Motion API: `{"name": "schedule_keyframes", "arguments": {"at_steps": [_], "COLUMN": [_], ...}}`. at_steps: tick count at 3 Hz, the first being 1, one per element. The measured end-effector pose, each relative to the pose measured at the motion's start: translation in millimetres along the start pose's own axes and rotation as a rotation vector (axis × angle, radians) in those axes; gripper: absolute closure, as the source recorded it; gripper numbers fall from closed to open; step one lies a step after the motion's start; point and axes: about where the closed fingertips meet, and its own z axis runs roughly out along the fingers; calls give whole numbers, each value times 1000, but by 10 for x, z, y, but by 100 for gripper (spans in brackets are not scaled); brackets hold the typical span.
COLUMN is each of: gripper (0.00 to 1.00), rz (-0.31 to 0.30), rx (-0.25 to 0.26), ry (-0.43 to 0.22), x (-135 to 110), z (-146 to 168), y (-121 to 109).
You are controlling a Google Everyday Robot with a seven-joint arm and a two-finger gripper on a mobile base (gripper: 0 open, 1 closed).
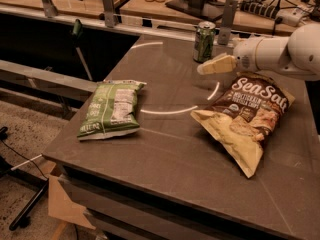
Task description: Pick green can
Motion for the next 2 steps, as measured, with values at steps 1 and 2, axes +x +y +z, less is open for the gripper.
{"name": "schedule_keyframes", "arguments": {"at_steps": [1, 2], "gripper": [0, 0], "rz": [1, 13], "rx": [25, 39], "ry": [-66, -103], "x": [-79, -154], "z": [197, 363], "y": [-142, -159]}}
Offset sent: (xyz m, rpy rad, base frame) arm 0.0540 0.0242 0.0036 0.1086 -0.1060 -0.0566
